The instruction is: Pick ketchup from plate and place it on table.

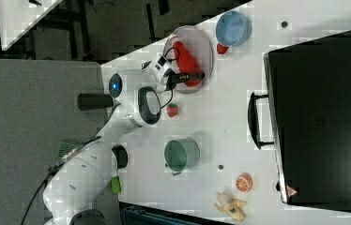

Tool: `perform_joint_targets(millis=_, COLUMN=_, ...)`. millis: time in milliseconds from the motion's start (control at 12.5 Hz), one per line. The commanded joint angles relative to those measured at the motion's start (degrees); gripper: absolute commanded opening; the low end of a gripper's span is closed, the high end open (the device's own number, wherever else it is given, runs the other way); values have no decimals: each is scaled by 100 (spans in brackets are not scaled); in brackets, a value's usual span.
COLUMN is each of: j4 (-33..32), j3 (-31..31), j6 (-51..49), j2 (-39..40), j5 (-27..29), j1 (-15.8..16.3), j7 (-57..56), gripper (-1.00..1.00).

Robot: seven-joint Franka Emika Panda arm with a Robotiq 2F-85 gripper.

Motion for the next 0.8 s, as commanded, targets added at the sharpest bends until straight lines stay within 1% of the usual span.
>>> perform_joint_targets(millis=80, j4=138, j3=53, j6=-218, j2=-741, j5=19, j1=-23, j7=40, gripper=30)
perform_joint_targets(millis=480, j4=69, j3=31, j6=-2173, j2=-2238, j5=362, j1=-103, j7=98, gripper=30)
perform_joint_targets(millis=640, j4=-214, j3=4, j6=-2764, j2=-2848, j5=373, j1=-207, j7=148, gripper=30)
perform_joint_targets(millis=800, j4=-708, j3=-67, j6=-2918, j2=-3437, j5=489, j1=-306, j7=199, gripper=30)
